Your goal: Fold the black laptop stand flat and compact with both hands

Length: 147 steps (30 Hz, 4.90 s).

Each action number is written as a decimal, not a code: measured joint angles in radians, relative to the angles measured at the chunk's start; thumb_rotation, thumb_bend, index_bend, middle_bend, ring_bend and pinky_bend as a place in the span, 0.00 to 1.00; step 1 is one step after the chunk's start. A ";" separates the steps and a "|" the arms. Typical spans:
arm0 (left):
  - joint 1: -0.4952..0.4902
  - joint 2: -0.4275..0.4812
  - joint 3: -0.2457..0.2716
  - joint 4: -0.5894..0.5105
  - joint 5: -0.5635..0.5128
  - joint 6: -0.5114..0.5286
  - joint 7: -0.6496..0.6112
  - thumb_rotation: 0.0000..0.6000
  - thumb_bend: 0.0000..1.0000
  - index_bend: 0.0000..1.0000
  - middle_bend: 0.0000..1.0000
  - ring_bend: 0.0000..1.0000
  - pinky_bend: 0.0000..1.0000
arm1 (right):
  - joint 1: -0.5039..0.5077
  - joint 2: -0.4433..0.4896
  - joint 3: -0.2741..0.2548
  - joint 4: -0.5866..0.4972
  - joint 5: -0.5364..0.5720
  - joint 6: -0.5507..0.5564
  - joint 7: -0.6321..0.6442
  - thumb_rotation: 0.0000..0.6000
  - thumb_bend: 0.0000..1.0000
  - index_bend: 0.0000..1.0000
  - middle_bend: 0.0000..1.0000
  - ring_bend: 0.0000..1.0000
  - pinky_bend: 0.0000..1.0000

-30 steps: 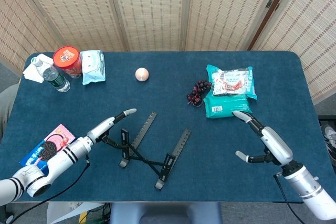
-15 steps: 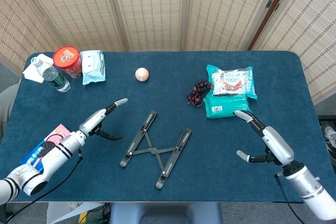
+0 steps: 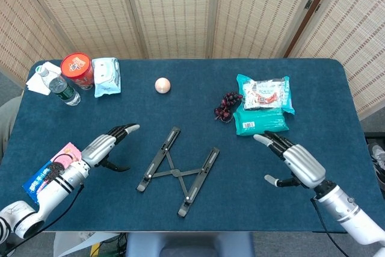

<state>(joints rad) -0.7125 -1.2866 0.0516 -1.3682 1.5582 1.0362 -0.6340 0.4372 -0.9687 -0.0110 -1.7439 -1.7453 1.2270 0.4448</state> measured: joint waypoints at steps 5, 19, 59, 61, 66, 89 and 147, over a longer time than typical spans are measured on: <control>0.029 0.011 0.001 -0.018 0.003 0.032 0.069 1.00 0.13 0.00 0.05 0.00 0.00 | 0.047 -0.037 0.009 0.027 0.001 -0.079 -0.103 1.00 0.18 0.00 0.11 0.00 0.15; 0.086 0.018 -0.015 -0.023 -0.010 0.070 0.212 1.00 0.13 0.00 0.06 0.00 0.00 | 0.193 -0.236 0.048 0.183 0.046 -0.274 -0.276 1.00 0.16 0.00 0.09 0.00 0.15; 0.150 0.073 -0.038 -0.061 0.001 0.093 0.257 1.00 0.13 0.00 0.06 0.00 0.00 | 0.379 -0.654 0.068 0.632 0.163 -0.418 -0.412 1.00 0.14 0.00 0.08 0.00 0.14; 0.152 0.075 -0.038 -0.060 0.002 0.092 0.255 1.00 0.13 0.00 0.06 0.00 0.00 | 0.390 -0.669 0.072 0.653 0.170 -0.426 -0.412 1.00 0.14 0.00 0.08 0.00 0.14; 0.154 0.077 -0.038 -0.055 0.004 0.089 0.253 1.00 0.13 0.00 0.06 0.00 0.00 | 0.411 -0.705 0.084 0.706 0.188 -0.436 -0.412 1.00 0.14 0.00 0.08 0.00 0.14; 0.106 0.034 -0.072 0.060 -0.048 -0.029 0.243 1.00 0.12 0.00 0.07 0.00 0.00 | 0.504 -0.809 0.170 0.846 0.253 -0.407 -0.383 1.00 0.14 0.00 0.08 0.00 0.14; -0.082 -0.285 -0.082 0.315 -0.071 -0.229 0.333 1.00 0.13 0.00 0.07 0.00 0.00 | 0.401 -0.751 -0.014 0.631 0.040 -0.215 -0.569 1.00 0.13 0.00 0.00 0.00 0.06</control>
<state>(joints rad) -0.7945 -1.5720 -0.0309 -1.0535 1.4869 0.8077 -0.3015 0.8384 -1.7200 -0.0247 -1.1130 -1.7051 1.0119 -0.1242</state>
